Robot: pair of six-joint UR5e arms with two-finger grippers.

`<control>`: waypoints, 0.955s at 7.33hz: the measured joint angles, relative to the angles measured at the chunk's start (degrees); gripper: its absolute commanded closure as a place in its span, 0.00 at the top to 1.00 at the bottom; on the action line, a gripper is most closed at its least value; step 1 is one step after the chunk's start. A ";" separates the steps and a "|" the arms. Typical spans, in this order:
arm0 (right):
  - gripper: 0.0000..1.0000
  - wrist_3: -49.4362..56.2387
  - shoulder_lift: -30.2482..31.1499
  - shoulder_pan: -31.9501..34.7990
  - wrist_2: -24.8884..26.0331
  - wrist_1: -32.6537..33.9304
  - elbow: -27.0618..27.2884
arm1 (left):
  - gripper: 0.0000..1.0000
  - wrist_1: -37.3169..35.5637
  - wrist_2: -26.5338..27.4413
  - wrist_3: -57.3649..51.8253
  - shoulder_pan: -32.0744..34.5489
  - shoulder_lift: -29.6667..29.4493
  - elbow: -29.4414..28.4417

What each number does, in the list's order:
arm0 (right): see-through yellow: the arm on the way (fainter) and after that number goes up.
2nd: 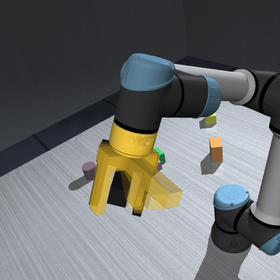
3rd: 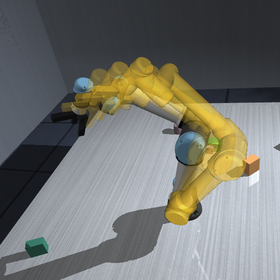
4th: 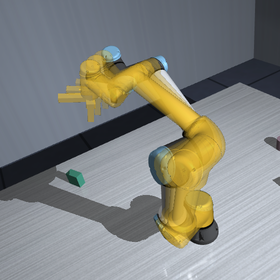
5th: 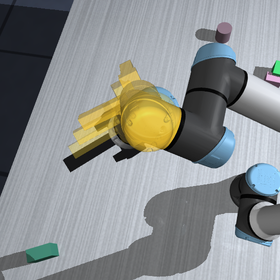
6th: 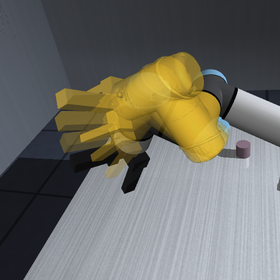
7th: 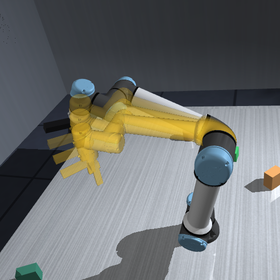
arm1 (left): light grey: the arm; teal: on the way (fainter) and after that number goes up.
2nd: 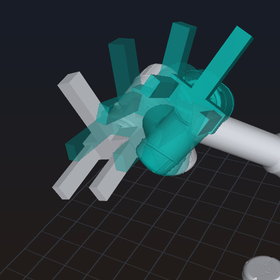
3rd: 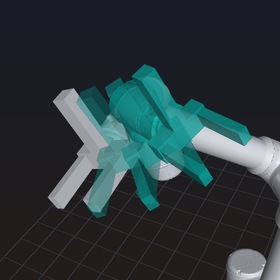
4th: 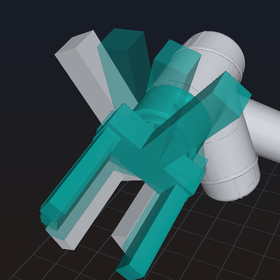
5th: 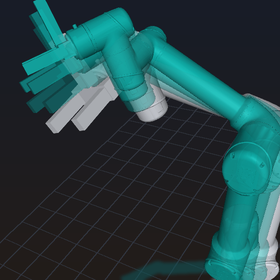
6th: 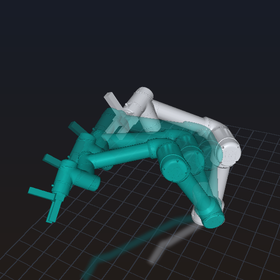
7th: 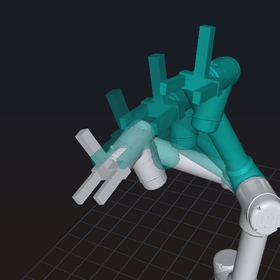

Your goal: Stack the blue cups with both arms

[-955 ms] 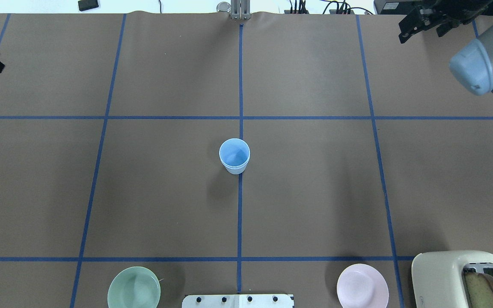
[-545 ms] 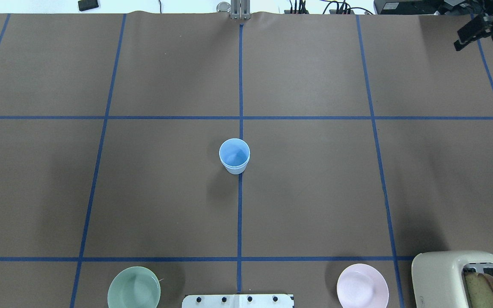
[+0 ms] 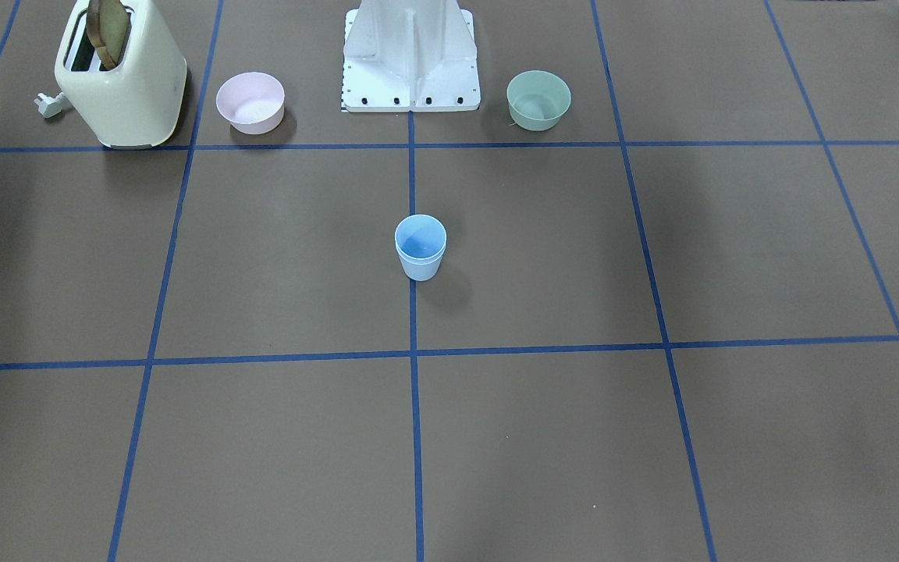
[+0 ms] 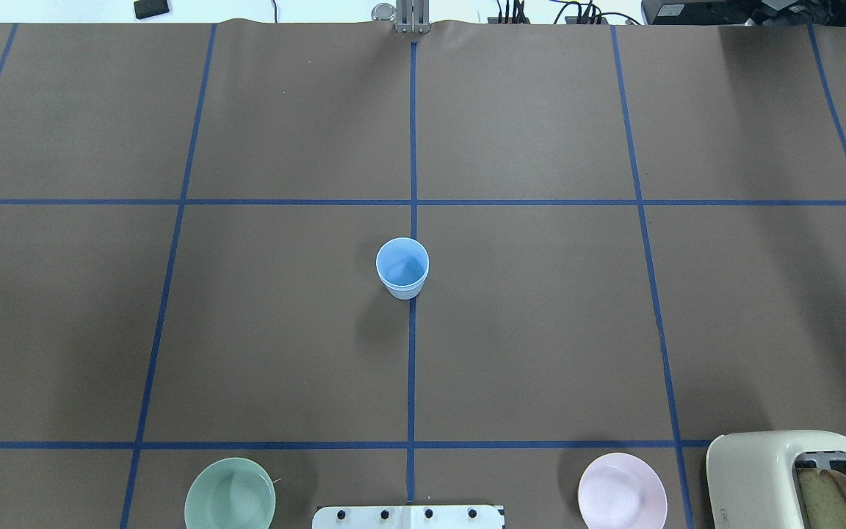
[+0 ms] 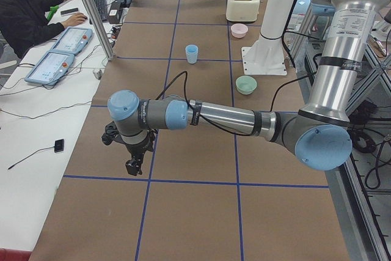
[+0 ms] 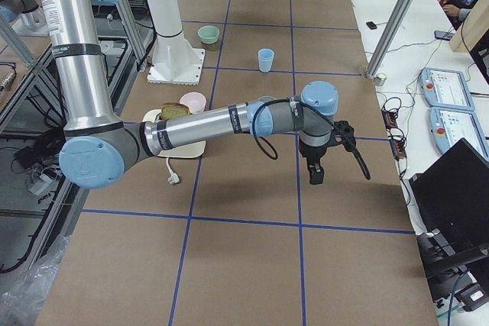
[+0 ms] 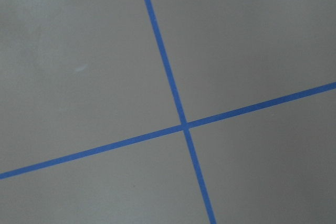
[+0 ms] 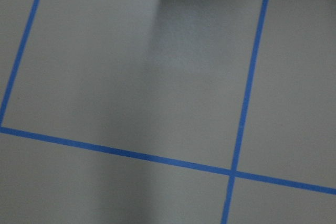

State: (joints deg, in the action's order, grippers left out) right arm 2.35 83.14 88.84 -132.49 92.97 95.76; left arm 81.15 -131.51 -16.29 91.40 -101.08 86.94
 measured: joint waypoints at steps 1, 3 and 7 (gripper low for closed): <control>1.00 2.94 3.57 2.24 0.04 -0.13 -0.12 | 0.98 -0.02 -0.10 -0.04 0.30 0.93 -0.30; 1.00 5.00 9.71 6.25 0.09 -0.47 0.47 | 0.98 0.10 -3.03 0.07 0.73 3.42 -0.25; 1.00 5.64 13.45 7.90 0.07 -0.45 2.27 | 0.98 0.27 -6.25 -0.13 2.71 5.35 0.31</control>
State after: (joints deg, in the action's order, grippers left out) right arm 7.99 96.59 96.73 -132.42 92.52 98.03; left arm 81.42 -137.76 -16.42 94.11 -95.73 87.25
